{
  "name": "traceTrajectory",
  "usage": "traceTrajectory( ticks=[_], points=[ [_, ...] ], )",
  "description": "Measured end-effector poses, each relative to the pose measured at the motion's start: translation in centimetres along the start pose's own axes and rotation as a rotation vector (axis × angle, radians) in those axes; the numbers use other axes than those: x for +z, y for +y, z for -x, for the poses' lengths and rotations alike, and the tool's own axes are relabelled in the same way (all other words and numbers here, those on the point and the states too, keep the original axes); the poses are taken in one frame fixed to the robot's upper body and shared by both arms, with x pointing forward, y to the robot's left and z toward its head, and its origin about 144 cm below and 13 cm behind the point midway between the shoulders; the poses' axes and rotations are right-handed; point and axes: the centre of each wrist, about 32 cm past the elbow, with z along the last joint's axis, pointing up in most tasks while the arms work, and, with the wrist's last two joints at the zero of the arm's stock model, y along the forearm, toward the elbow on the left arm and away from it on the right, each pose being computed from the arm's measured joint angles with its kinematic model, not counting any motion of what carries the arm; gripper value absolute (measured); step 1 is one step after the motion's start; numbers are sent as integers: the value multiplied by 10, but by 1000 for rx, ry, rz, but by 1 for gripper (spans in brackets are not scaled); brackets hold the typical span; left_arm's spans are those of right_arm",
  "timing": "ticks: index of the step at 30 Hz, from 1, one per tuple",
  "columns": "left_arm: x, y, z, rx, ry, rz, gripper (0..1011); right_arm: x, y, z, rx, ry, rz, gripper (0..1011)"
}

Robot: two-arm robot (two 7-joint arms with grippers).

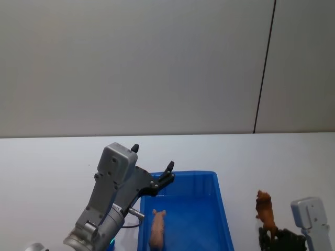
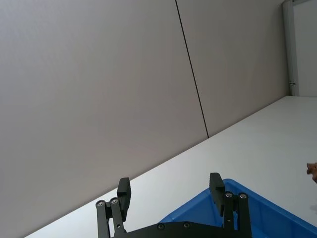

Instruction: Pick up the two dolls from the table and place them into the box.

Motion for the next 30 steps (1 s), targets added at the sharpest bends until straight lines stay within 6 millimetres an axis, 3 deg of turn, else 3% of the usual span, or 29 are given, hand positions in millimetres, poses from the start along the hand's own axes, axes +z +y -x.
traceTrajectory(
  ticks=[17,30],
  points=[
    [0,0,0,0,0,0,1002,24,0,-4,127,-52,-180,240],
    [0,0,0,0,0,0,1001,43,19,3,320,-34,-256,240]
  ],
)
